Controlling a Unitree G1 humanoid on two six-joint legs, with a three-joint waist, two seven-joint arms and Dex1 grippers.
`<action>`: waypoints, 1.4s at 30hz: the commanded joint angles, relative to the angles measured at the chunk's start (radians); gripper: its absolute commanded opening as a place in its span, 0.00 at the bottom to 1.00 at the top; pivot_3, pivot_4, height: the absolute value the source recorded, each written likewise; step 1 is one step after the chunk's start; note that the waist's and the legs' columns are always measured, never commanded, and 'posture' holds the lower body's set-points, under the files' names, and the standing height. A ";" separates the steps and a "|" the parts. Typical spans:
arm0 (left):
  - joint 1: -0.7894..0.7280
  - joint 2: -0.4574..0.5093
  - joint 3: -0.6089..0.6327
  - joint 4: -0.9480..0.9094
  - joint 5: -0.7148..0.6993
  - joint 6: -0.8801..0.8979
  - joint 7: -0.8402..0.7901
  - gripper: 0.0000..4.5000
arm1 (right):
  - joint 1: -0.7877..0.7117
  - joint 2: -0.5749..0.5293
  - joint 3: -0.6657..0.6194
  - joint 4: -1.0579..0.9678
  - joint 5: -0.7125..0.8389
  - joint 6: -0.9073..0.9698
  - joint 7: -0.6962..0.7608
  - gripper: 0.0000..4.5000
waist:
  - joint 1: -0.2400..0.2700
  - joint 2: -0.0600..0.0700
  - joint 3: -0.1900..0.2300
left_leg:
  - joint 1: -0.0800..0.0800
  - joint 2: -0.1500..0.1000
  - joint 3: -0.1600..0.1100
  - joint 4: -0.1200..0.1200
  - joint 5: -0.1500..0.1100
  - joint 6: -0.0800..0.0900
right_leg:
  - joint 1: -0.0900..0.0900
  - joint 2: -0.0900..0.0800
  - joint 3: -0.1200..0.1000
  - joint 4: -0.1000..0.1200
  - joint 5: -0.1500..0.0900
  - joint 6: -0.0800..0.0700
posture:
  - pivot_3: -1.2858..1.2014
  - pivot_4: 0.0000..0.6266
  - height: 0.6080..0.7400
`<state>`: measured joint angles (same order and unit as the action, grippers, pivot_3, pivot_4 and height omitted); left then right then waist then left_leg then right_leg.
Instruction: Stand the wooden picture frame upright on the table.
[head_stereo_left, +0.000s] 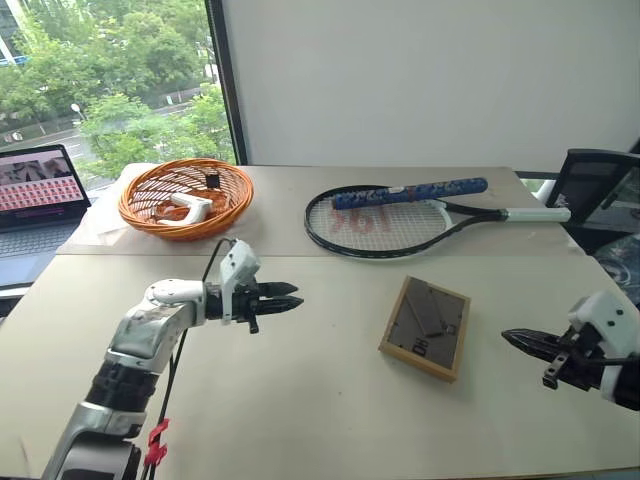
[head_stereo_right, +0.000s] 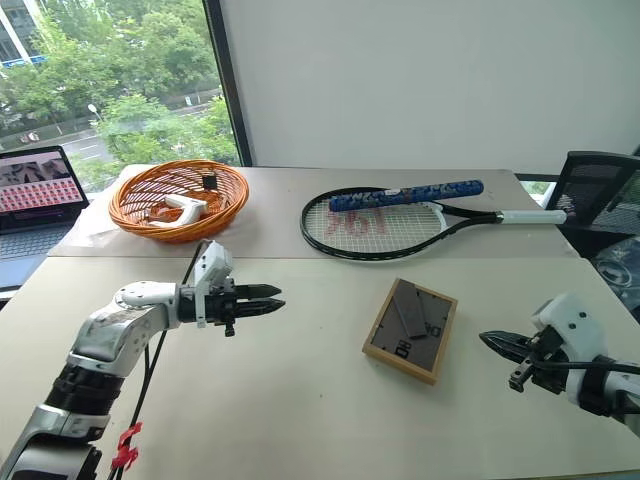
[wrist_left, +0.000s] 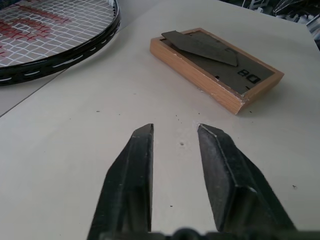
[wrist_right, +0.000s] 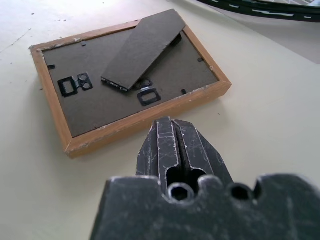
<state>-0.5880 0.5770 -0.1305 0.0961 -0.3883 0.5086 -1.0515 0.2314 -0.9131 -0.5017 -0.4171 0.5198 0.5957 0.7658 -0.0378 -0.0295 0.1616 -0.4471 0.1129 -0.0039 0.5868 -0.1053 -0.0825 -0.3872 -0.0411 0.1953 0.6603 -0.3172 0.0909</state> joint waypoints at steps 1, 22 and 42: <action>-0.072 -0.117 -0.077 0.112 0.093 -0.067 0.069 0.01 | -0.069 0.014 0.060 0.062 -0.085 0.006 -0.088 0.00 | 0.002 0.000 0.000 | -0.001 0.000 0.000 0.002 0.000 0.000 | 0.000 0.000 0.000 0.000 0.000 0.000 | 0.52 0.24 0.87; -0.071 -0.302 -0.256 0.190 0.267 -0.065 0.041 0.01 | -0.481 0.220 0.530 0.209 -0.239 -0.026 -0.062 0.00 | -0.009 0.001 0.000 | -0.007 -0.005 -0.006 0.004 0.000 0.002 | -0.002 -0.002 -0.001 0.003 0.002 -0.001 | 0.52 0.24 0.87; 0.270 0.090 -0.046 -0.159 0.200 0.132 0.097 0.01 | -0.638 0.314 0.733 0.243 -0.297 0.025 0.048 0.00 | -0.031 0.002 -0.002 | -0.003 -0.003 -0.018 0.003 0.000 0.001 | 0.004 -0.001 -0.014 0.006 -0.002 -0.005 | 0.52 0.24 0.87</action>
<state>-0.3428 0.6569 -0.1754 -0.1104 -0.2266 0.5864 -1.0076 -0.4058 -0.5738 0.2571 -0.1418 0.2188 0.6119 0.7961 -0.0691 -0.0270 0.1598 -0.4507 0.1094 -0.0214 0.5902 -0.1054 -0.0814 -0.3828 -0.0422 0.1808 0.6665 -0.3191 0.0861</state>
